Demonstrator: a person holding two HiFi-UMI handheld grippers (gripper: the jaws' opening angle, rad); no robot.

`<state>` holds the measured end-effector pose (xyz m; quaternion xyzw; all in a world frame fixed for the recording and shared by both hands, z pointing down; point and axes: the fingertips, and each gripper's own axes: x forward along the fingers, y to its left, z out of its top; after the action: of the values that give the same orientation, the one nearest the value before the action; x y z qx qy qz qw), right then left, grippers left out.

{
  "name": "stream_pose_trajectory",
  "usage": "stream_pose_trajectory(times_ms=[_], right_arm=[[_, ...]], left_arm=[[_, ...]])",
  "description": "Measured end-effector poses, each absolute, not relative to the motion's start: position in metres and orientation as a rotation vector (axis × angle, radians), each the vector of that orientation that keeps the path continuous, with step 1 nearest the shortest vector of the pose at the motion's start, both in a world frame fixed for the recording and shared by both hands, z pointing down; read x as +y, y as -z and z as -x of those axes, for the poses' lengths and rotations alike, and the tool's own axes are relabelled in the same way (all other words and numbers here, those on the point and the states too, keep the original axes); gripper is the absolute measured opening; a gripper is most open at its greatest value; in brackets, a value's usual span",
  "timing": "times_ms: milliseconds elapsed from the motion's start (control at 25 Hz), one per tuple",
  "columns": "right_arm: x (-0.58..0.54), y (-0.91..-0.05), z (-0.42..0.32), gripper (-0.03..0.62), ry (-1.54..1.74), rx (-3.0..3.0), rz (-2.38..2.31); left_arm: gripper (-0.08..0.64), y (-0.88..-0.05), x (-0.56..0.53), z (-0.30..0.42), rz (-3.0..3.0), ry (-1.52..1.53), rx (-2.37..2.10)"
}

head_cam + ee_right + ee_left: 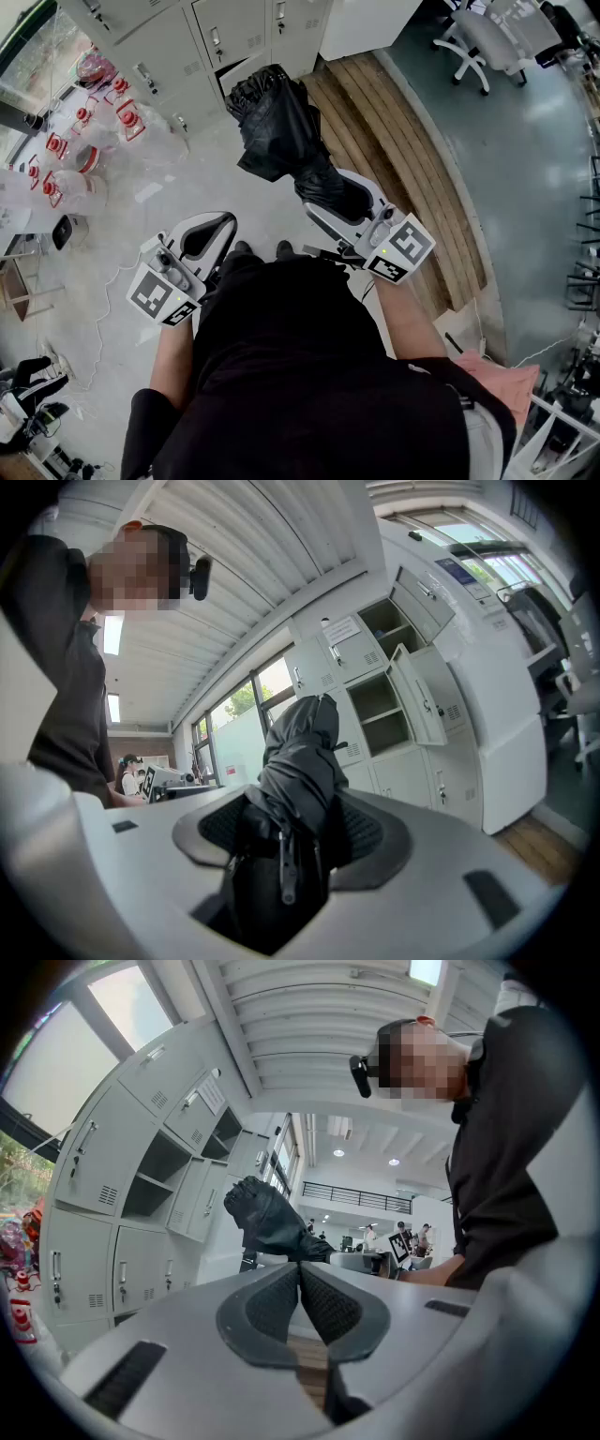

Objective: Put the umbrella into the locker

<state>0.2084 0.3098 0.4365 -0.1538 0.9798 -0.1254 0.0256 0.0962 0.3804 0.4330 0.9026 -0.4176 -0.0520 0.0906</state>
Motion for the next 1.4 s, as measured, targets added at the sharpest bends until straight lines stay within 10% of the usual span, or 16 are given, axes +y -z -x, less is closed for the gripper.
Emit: stream_pose_trajectory(times_ms=[1400], right_arm=[[0.285, -0.467, -0.186, 0.261, 0.600, 3.056, 0.263]], left_arm=[[0.020, -0.461, 0.377, -0.074, -2.504, 0.126, -1.280]])
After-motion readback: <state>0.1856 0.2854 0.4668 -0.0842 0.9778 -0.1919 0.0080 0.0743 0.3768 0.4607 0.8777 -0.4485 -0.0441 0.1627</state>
